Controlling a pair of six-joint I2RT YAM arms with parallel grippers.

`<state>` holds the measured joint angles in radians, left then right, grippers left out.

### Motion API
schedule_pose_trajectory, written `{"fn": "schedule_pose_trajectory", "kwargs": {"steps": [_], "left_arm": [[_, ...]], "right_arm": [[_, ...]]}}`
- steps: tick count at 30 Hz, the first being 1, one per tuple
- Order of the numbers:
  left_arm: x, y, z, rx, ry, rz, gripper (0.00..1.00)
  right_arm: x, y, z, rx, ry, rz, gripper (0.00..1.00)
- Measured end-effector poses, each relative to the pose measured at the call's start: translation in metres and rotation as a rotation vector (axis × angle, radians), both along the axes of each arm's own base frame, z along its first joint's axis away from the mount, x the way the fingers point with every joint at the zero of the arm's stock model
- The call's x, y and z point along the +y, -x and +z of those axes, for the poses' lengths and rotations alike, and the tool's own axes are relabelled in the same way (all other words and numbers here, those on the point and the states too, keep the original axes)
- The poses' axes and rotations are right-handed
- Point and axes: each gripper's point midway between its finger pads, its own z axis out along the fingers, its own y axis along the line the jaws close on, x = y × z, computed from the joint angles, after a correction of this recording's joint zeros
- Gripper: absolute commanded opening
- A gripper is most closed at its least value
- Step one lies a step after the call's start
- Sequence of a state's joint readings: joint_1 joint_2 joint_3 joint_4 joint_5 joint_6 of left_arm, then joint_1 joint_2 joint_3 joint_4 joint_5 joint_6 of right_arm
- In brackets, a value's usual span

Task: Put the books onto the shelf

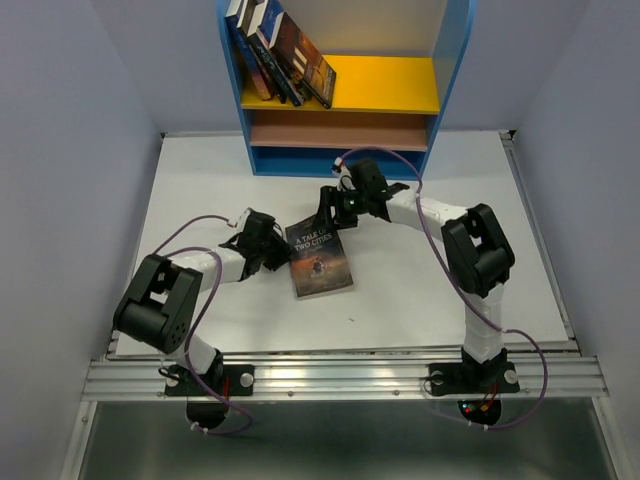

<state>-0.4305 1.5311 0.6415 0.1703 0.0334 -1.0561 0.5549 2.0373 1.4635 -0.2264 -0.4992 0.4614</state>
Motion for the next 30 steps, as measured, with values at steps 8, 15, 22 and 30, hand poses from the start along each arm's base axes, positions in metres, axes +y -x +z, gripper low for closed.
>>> {"fn": "schedule_pose_trajectory", "kwargs": {"steps": [8, 15, 22, 30], "left_arm": [[-0.012, -0.012, 0.001, -0.003, 0.028, -0.023, 0.34], [-0.014, -0.014, 0.001, 0.002, 0.025, -0.034, 0.34], [-0.015, -0.015, 0.002, -0.012, 0.015, -0.047, 0.58], [-0.020, -0.018, 0.044, -0.208, 0.000, -0.175, 0.99]], "right_arm": [[0.017, 0.021, 0.041, -0.024, -0.126, 0.142, 0.65], [0.007, 0.013, 0.028, -0.049, -0.041, 0.093, 0.37], [-0.020, -0.003, 0.004, -0.075, 0.136, -0.024, 0.01], [-0.026, 0.000, 0.016, -0.093, 0.139, -0.032, 0.01]]}}
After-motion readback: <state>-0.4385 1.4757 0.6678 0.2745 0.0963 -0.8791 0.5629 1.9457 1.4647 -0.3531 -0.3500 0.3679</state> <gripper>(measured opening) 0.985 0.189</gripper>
